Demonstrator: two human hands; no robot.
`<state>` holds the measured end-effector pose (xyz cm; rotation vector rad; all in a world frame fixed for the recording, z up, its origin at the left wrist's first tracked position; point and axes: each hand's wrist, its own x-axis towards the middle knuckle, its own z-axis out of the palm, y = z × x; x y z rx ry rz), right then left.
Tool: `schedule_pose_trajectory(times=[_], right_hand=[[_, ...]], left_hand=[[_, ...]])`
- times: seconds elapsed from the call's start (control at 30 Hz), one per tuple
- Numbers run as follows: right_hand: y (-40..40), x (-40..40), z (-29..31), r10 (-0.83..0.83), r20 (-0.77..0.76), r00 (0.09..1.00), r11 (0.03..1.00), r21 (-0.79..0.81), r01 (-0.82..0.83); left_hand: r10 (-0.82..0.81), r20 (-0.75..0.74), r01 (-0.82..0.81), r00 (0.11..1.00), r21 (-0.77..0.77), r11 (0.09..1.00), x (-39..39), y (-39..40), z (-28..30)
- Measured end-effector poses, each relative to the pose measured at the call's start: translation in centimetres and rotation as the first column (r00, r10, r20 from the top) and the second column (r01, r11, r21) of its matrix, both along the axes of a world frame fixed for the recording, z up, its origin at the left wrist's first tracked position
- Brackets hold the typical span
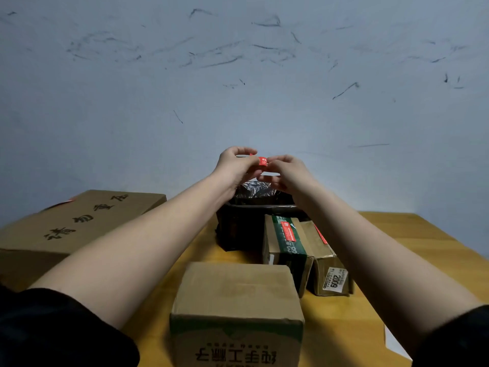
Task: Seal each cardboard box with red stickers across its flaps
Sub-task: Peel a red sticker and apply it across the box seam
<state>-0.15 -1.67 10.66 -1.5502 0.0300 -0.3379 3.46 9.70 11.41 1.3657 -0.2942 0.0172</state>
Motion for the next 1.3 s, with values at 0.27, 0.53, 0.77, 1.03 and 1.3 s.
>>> schedule_pose_trajectory(times=[0.27, 0.53, 0.77, 1.03, 1.3], right_hand=[[-1.2, 3.0, 0.2, -0.033, 0.057, 0.998, 0.996, -0.085, 0.038], [-2.2, 6.8, -0.8, -0.178, 0.09, 0.98, 0.923, -0.33, 0.198], [-3.3, 8.8, -1.4, -0.002, -0.061, 0.998, 0.941, -0.339, -0.019], [-4.5, 11.2, -4.4, 0.009, -0.082, 0.997, 0.957, -0.287, -0.033], [-5.0, 13.5, -6.6, -0.185, -0.101, 0.978, 0.719, -0.692, 0.064]], left_hand=[[-0.06, -0.1, 0.056, 0.993, -0.042, 0.998, 2.3, -1.0, -0.3], [0.026, -0.109, -0.004, 0.994, 0.195, 0.981, 5.3, -1.5, -1.0], [0.019, -0.064, 0.004, 0.998, 0.352, 0.936, 8.5, -2.1, -1.6], [-0.15, -0.049, 0.151, 0.988, 0.568, 0.809, 10.9, -3.0, -4.5], [-0.214, 0.011, 0.111, 0.977, 0.829, 0.548, 12.5, -3.4, -6.6]])
